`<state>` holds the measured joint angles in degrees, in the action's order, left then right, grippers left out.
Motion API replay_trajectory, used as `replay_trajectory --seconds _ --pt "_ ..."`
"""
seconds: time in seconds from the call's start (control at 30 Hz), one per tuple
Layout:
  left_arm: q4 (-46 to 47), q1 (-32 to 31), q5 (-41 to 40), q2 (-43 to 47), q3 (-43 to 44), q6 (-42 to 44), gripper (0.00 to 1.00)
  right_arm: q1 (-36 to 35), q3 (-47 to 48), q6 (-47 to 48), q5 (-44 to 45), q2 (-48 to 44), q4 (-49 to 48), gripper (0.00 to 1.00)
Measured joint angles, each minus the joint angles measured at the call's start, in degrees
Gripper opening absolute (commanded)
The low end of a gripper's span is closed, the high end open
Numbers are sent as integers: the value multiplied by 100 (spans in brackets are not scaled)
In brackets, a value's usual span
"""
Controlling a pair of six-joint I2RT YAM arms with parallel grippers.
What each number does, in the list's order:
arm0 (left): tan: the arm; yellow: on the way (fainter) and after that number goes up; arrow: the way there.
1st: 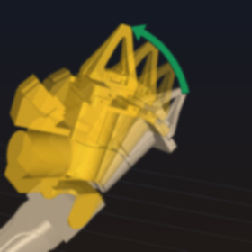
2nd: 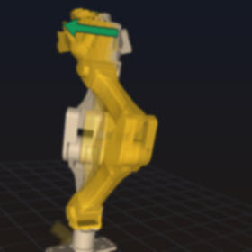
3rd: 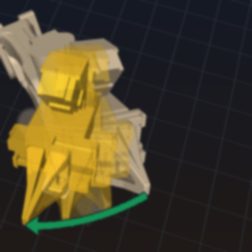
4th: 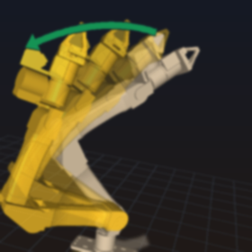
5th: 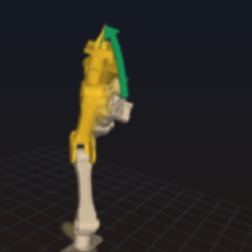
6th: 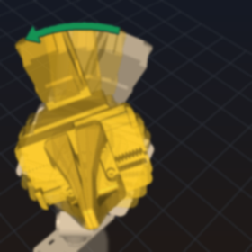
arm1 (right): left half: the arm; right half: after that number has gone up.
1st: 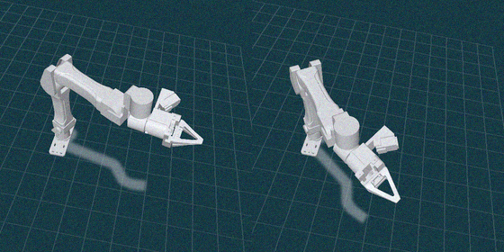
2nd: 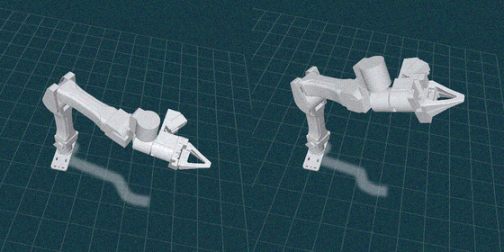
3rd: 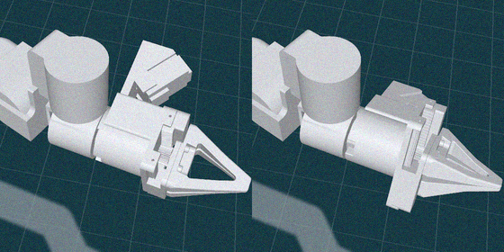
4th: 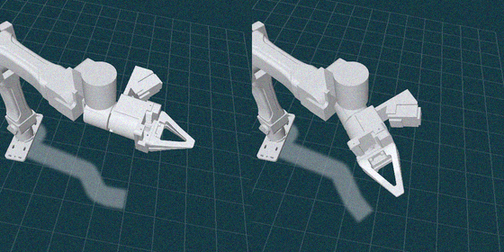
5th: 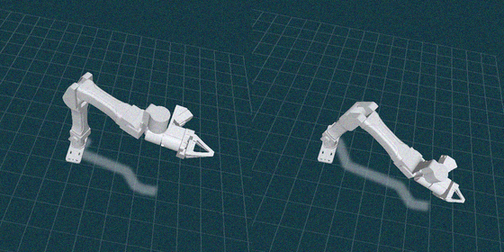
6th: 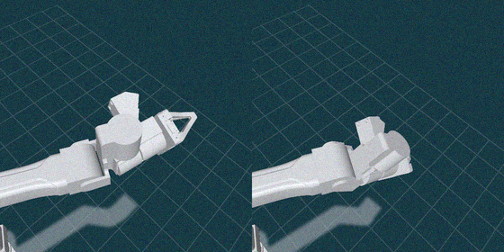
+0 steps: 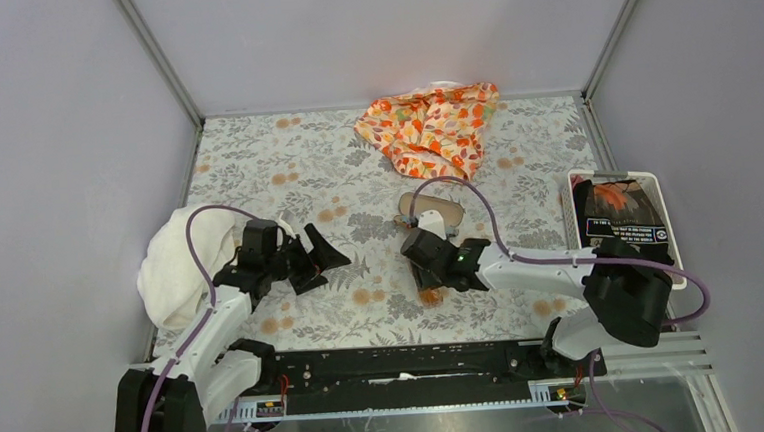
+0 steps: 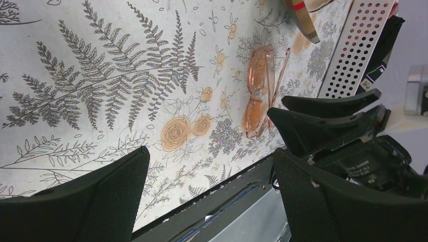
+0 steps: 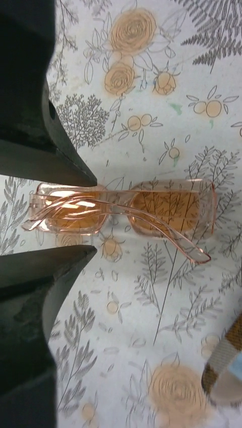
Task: Organize the sunglasses
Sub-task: Pick up the sunglasses from the center of the board.
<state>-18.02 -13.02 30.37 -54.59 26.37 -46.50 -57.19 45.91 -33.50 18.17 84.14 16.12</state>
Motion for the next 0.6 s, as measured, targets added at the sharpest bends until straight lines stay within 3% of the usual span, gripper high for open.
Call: replay_trajectory --seconds 0.37,0.6 --pt "2 0 2 -26 0 0 97 -1043 1113 -168 1606 944 1117 50" --pt "0 0 7 -26 0 0 97 -1311 1421 -181 2398 1725 1521 33"
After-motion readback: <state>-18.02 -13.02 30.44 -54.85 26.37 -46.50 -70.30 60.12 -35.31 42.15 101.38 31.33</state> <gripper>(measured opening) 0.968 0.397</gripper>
